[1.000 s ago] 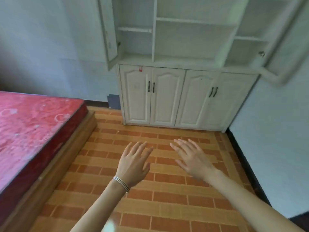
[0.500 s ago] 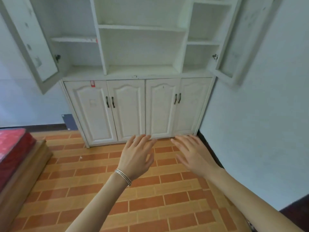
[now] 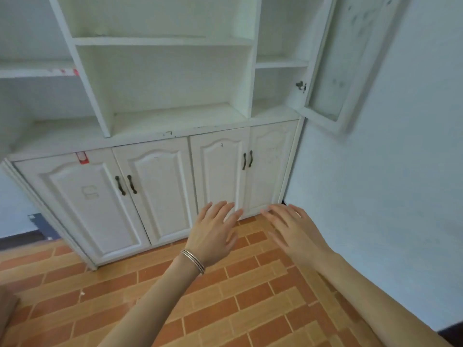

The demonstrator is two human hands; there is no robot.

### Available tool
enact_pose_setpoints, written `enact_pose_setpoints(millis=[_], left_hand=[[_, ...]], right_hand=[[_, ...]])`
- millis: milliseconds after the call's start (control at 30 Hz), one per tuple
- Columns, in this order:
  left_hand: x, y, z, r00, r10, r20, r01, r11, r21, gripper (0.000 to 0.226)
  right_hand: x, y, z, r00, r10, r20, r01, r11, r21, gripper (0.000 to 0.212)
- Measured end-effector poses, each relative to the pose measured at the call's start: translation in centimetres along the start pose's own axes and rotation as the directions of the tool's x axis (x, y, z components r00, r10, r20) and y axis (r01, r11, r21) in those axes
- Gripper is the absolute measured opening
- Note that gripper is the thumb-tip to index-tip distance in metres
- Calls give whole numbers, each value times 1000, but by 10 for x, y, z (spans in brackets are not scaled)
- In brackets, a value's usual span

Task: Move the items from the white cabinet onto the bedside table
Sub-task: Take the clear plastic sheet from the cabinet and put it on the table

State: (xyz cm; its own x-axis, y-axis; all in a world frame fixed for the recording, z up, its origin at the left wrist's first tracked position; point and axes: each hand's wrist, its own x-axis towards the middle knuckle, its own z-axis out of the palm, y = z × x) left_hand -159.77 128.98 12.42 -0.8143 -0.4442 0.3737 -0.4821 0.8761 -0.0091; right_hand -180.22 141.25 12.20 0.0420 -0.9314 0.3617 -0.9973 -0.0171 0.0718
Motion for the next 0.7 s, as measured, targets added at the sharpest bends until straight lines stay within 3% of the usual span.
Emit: enact_pose_setpoints(millis=[367,700], left_hand=[[136,-57,63,999,46,-30,-46,999,-14,49],[346,-71,107,996,37,-76,-34,999,36,50]], right_hand=[[99,106,47,997,6,-80,-8,1000,-24,43],[208,290,79,996,-8,-89,3,999,-54,45]])
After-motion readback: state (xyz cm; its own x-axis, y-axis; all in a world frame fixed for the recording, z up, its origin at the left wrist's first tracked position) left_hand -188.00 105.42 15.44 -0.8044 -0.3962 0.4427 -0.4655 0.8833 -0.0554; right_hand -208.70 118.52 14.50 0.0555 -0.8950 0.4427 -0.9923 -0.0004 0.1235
